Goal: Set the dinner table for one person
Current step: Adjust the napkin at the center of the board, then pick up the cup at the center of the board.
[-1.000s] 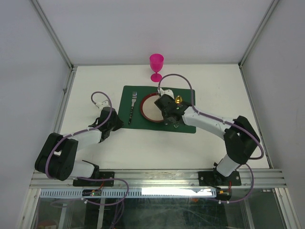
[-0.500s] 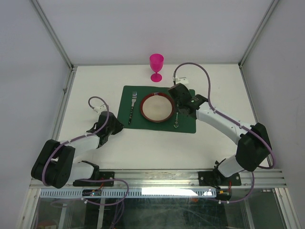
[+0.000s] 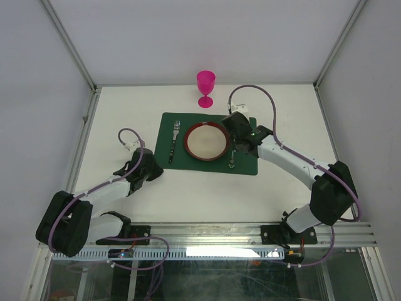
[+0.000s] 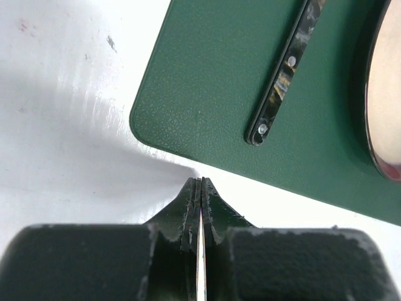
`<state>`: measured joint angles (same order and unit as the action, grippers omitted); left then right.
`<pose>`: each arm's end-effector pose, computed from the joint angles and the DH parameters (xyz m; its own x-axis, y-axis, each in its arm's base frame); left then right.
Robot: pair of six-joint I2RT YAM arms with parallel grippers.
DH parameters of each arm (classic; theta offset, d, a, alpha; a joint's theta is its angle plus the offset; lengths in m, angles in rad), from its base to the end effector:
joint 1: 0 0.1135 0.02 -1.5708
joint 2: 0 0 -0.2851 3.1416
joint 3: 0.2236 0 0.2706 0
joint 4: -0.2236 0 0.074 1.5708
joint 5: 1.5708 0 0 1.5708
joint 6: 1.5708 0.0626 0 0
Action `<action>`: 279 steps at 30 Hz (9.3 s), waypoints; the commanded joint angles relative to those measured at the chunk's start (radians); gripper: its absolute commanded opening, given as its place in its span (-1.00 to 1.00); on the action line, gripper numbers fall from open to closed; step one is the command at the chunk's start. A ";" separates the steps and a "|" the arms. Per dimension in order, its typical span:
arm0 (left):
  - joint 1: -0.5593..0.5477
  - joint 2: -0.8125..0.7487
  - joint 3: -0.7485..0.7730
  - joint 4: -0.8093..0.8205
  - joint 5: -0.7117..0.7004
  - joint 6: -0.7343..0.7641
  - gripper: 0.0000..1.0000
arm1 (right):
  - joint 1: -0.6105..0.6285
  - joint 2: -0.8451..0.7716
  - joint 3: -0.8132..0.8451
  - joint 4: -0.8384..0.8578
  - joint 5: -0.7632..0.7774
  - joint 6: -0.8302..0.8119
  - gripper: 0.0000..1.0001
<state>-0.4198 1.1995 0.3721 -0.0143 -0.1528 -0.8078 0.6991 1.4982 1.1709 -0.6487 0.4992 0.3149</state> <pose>0.2138 -0.0850 0.1242 -0.6949 -0.4721 -0.5424 -0.2778 0.8720 -0.4031 0.2801 0.1963 0.2630 -0.7142 -0.2452 -0.6556 -0.1456 0.9682 -0.2035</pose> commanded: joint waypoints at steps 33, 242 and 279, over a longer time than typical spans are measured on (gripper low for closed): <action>0.167 0.868 1.198 -0.005 -0.049 0.460 -1.00 | -0.117 -0.038 0.004 0.105 -0.033 -0.083 -0.94; 0.139 0.055 0.393 -0.104 0.002 0.279 0.51 | -0.216 0.843 1.009 0.774 -0.148 -0.389 0.14; 0.138 0.039 0.371 -0.099 0.007 0.263 0.49 | -0.214 0.871 1.022 0.631 -0.152 -0.249 0.11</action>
<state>-0.2760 1.2778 0.7544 -0.1497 -0.1322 -0.5331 0.4877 2.3535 2.1376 0.0048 0.3561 0.0185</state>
